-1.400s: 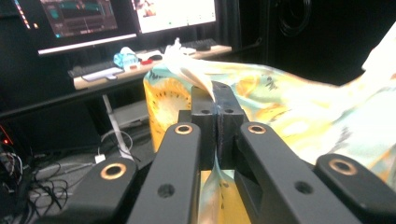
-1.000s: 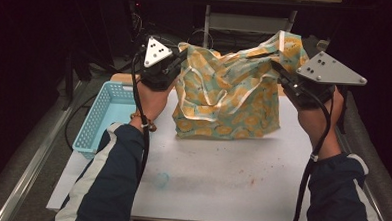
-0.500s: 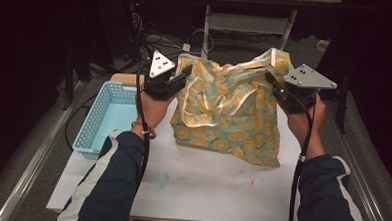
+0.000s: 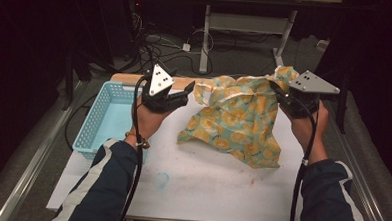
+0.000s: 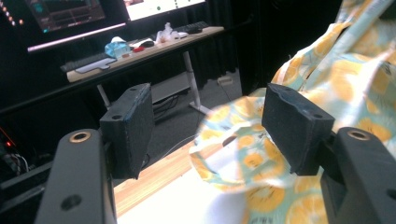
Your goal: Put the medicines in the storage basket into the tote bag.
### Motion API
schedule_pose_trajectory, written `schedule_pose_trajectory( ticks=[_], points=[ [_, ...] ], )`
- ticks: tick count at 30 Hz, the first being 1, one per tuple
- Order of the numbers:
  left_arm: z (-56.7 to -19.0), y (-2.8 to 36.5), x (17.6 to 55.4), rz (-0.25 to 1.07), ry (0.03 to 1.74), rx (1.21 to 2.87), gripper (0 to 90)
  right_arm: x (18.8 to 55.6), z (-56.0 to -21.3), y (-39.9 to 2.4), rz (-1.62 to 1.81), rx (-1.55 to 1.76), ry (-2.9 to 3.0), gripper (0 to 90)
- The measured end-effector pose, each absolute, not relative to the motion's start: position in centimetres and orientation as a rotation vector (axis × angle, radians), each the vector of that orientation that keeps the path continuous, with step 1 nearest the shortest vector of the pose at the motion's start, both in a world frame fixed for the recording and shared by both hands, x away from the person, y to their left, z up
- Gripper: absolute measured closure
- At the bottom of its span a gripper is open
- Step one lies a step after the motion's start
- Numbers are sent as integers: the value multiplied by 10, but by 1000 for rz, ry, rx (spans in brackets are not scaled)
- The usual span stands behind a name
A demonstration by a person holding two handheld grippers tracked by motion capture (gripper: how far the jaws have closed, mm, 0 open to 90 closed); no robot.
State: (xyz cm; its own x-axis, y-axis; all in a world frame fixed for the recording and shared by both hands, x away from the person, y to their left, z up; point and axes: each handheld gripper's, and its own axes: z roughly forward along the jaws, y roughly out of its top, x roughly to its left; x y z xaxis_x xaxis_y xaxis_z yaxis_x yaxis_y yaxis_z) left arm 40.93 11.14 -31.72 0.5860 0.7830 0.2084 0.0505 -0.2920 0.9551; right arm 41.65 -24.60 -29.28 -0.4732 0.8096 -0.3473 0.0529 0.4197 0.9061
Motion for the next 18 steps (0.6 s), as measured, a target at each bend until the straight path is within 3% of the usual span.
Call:
schedule_pose_trajectory(
  ticks=[7,12,18],
  points=[
    [-336,114,378,872,609,1769,274,402,-299,-241,1168,688,1863,884],
    [-351,127,358,855,586,1801,243,393,-300,-238,1163,670,1875,800],
    [-368,145,343,847,581,1853,216,392,-304,-239,1138,731,1887,522]
  ],
)
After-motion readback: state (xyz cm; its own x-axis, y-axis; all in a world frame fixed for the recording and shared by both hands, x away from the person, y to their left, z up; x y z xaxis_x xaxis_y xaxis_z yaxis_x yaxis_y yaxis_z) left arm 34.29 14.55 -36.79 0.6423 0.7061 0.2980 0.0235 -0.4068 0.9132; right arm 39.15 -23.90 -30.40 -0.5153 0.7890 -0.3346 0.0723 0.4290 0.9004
